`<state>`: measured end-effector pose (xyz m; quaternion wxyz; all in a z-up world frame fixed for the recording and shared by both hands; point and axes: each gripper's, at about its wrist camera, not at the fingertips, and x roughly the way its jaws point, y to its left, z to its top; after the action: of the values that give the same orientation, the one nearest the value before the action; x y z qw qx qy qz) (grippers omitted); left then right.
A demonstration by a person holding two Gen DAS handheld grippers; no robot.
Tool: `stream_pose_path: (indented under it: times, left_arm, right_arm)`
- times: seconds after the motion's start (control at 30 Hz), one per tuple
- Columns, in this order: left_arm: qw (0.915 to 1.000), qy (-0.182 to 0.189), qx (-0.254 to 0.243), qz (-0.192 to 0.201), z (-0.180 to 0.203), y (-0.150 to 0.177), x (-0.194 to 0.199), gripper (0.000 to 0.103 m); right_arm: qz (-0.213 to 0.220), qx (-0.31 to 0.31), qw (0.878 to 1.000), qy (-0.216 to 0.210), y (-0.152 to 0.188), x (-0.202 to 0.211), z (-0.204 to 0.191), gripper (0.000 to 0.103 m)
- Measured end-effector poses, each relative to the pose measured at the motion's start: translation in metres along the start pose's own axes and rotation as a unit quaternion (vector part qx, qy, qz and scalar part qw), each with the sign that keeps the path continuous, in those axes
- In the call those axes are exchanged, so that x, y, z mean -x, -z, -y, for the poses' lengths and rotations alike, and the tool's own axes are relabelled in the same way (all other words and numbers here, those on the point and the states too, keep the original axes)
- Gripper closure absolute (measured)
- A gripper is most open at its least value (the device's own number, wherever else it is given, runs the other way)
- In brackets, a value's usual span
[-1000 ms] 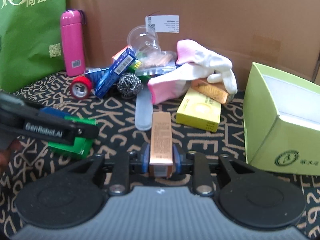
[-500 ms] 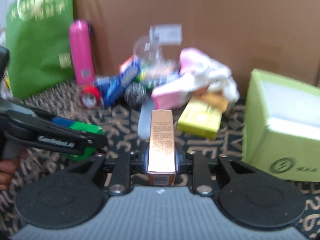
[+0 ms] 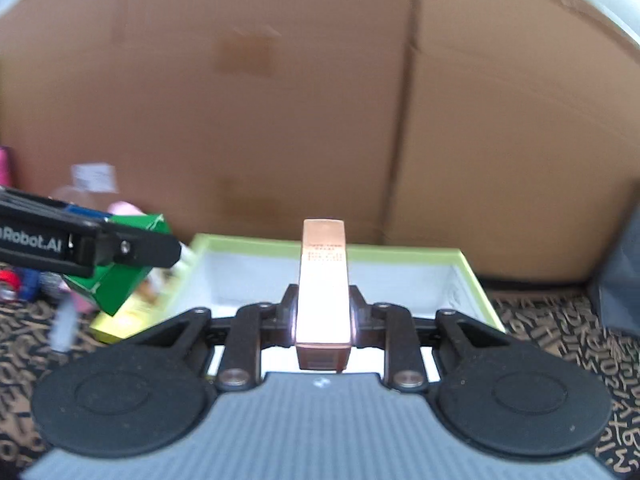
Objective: Organize objects
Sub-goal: 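Carry both boxes over lime-green box and open both tools to drop them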
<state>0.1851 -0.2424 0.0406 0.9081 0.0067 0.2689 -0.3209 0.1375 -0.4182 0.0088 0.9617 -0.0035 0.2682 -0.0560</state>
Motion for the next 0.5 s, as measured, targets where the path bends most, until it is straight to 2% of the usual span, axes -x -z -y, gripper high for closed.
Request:
stream_pose_path:
  times: [0.1, 0.2, 0.23, 0.27, 0.3, 0.33, 0.4, 0.5]
  left_arm:
    - [1.0, -0.002, 0.003, -0.001, 0.008, 0.004, -0.032, 0.035]
    - [0.9999, 0.0, 0.008, -0.012, 0.003, 0.014, -0.054, 0.012]
    - [0.9997, -0.011, 0.011, -0.02, 0.002, 0.017, -0.06, 0.009]
    - [0.9993, -0.023, 0.013, -0.028, 0.0, 0.02, -0.065, 0.009]
    - [0.9994, -0.021, 0.008, -0.027, -0.002, 0.022, -0.068, 0.009]
    - [0.9995, -0.02, 0.005, -0.025, -0.004, 0.023, -0.068, 0.009]
    - [0.9997, -0.013, 0.008, -0.019, -0.008, 0.021, -0.06, 0.009]
    - [0.9995, -0.027, 0.005, 0.015, -0.012, 0.015, -0.025, 0.009]
  right_arm:
    - [-0.038, 0.001, 0.999, 0.0, 0.003, -0.03, 0.011, 0.08]
    - [-0.059, 0.019, 0.998, -0.012, 0.006, -0.048, 0.01, 0.077]
    - [-0.063, 0.027, 0.997, -0.017, 0.006, -0.053, 0.009, 0.058]
    - [-0.066, 0.034, 0.997, -0.016, 0.006, -0.057, 0.007, 0.042]
    - [-0.064, 0.042, 0.997, -0.01, 0.006, -0.06, 0.006, 0.017]
    - [-0.057, 0.054, 0.997, -0.006, 0.006, -0.062, 0.004, 0.01]
    - [-0.053, 0.071, 0.996, -0.009, 0.003, -0.065, 0.001, 0.01]
    - [-0.041, 0.075, 0.996, -0.008, -0.003, -0.055, -0.01, 0.005]
